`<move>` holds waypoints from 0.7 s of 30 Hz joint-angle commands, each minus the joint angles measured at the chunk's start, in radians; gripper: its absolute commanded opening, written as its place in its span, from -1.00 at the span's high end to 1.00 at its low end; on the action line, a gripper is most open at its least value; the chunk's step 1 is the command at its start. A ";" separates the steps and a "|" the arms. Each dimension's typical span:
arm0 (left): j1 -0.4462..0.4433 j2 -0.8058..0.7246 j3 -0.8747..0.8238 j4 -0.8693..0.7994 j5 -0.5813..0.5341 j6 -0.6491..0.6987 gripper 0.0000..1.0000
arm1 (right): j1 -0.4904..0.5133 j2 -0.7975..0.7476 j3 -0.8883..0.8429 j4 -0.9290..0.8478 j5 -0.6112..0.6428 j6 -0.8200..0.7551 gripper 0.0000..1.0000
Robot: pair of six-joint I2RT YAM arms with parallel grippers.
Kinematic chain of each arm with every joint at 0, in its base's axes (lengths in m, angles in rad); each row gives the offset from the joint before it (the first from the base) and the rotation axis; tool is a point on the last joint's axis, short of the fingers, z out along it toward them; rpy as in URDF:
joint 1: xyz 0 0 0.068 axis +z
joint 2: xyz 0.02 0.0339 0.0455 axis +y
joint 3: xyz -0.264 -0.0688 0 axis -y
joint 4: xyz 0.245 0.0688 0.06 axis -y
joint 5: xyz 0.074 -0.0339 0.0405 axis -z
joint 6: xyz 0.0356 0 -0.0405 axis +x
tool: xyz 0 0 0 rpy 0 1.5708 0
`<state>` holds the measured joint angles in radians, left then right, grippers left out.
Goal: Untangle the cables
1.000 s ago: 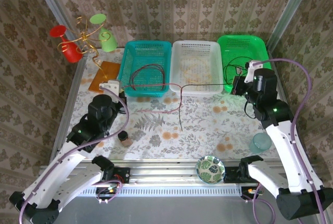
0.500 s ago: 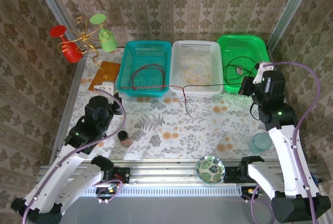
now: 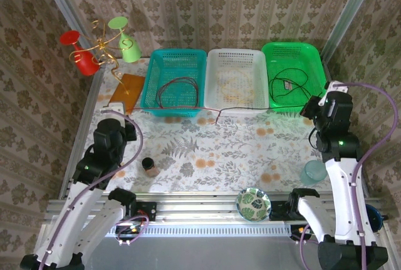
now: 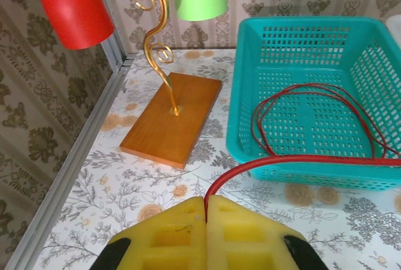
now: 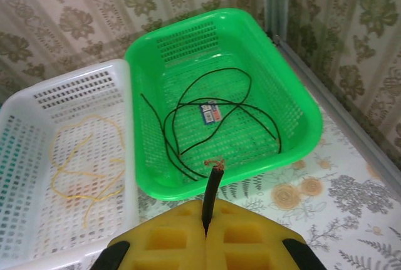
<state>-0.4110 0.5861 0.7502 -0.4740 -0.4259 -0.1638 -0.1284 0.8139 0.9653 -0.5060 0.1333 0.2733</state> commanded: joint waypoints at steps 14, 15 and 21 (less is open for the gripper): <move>0.102 -0.057 -0.023 -0.071 -0.007 -0.044 1.00 | -0.040 -0.044 -0.050 -0.010 0.309 0.005 1.00; 0.104 -0.058 -0.025 -0.072 -0.002 -0.045 1.00 | -0.045 -0.047 -0.053 -0.007 0.314 0.003 1.00; 0.108 -0.051 -0.044 -0.023 0.113 -0.067 1.00 | -0.048 -0.052 -0.072 0.021 0.163 0.021 1.00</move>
<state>-0.3115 0.5392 0.7166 -0.5266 -0.3901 -0.1978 -0.1734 0.7731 0.9081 -0.5049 0.3565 0.2882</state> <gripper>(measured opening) 0.050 0.059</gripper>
